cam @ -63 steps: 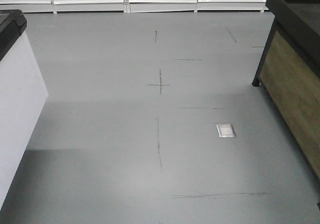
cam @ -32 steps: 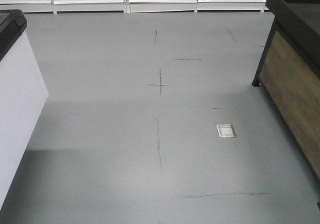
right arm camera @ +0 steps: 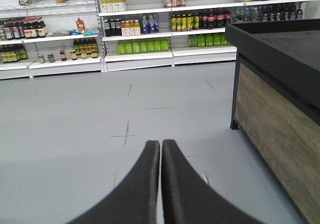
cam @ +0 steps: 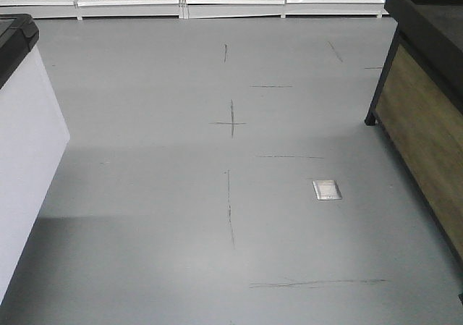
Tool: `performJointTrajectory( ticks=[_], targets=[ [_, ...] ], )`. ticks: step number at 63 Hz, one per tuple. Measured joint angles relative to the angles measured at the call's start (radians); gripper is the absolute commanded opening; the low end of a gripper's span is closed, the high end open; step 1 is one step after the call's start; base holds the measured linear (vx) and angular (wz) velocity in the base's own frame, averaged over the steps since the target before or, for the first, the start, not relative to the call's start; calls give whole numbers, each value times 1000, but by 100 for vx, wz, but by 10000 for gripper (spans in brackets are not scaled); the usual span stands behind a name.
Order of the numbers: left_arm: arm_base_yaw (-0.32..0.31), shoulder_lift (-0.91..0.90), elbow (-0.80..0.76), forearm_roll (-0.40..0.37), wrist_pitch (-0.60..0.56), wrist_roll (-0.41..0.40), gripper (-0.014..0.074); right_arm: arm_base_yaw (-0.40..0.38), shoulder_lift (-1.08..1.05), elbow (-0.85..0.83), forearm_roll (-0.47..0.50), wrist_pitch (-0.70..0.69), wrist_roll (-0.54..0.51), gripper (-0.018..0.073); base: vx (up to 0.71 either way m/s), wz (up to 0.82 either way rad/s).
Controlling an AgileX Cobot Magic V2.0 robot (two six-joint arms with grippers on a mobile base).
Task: Pick three apples into basket with both arms
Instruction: 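Drive the base forward across the floor toward the fruit tables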
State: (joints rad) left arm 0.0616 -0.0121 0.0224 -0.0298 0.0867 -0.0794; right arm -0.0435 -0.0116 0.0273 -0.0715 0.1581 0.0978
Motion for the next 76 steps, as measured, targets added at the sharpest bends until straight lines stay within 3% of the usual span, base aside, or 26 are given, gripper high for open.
performJointTrajectory(
  ticks=[76],
  targets=[
    [0, 0, 0, 0, 0, 0, -6, 0, 0, 0, 0, 0, 0, -5, 4, 1]
  ],
)
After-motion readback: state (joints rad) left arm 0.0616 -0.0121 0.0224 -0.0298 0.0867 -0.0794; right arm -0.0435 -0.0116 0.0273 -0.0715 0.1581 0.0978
